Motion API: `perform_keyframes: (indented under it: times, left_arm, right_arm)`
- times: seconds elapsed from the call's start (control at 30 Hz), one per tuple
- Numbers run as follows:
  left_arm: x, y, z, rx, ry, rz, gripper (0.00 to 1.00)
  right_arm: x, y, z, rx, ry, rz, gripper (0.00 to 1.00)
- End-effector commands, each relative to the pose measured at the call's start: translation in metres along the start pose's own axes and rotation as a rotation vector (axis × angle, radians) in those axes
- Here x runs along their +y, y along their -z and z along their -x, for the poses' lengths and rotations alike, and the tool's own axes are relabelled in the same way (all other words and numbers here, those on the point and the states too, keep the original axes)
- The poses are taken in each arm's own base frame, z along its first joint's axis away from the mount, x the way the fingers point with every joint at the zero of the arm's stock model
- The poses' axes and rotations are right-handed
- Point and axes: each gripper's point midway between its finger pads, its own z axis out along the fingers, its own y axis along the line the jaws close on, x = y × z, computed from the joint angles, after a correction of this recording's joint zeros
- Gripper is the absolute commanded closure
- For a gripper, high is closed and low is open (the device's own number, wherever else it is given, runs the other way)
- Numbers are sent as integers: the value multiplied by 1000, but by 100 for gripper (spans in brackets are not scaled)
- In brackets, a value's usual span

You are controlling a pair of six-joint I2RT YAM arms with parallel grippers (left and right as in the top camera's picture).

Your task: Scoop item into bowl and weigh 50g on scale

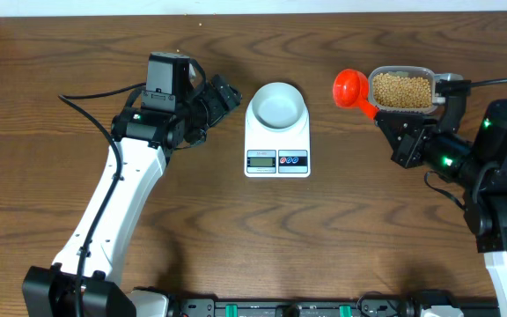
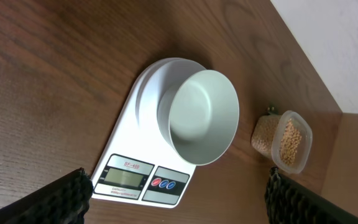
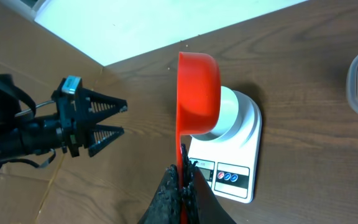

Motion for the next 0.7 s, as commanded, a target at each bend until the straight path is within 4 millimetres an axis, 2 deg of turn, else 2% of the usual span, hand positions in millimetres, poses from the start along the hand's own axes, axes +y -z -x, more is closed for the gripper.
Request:
perform_keyframes:
  times: [0.0,0.37,0.67]
  left_arm:
    - [-5,3,4,-12,-29,-8,9]
    - [-5,3,4,-12,-29,-8,9]
    - [-5,3,4,-12,-29,-8,8]
  right_arm:
    - [12,10,7,-31,30,31,99]
    - [33,33,9,-87,46,70,99]
    - [38,41,6,-96,62,74,99]
